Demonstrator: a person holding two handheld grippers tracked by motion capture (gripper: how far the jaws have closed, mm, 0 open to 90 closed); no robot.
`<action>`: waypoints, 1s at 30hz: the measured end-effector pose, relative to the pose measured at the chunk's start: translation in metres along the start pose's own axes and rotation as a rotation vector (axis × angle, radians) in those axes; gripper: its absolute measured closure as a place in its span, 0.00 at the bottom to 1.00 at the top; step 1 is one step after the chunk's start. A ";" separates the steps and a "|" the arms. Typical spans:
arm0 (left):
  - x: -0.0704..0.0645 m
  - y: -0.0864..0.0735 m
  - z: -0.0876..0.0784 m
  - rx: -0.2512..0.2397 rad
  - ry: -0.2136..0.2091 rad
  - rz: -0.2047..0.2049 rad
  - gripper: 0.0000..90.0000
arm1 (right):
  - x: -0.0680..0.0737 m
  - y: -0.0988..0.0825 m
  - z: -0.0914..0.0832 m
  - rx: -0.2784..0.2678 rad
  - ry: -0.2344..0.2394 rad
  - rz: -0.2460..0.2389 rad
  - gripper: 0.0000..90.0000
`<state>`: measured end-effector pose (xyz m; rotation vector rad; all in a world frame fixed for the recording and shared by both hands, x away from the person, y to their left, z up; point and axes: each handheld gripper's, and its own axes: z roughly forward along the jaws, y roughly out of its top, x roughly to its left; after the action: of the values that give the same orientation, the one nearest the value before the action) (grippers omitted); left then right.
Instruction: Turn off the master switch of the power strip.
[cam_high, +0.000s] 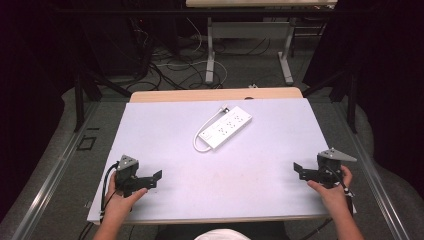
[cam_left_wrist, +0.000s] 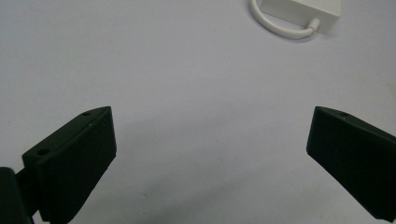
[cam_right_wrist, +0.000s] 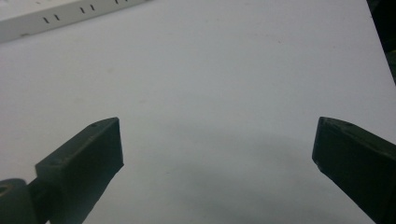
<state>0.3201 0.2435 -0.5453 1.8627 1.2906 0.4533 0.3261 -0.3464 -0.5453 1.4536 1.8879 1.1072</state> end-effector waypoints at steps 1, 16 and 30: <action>0.000 0.000 -0.001 0.003 -0.002 0.003 0.02 | 0.003 -0.001 -0.002 -0.006 0.011 -0.006 0.01; -0.002 0.006 -0.011 -0.042 0.019 0.019 0.10 | 0.022 -0.006 -0.010 -0.049 -0.021 -0.105 0.01; -0.008 0.022 -0.016 -0.067 0.023 0.048 0.24 | 0.033 -0.006 -0.006 -0.049 -0.007 -0.167 0.01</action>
<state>0.3194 0.2394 -0.5178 1.8403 1.2339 0.5386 0.3077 -0.3172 -0.5445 1.2460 1.9251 1.0603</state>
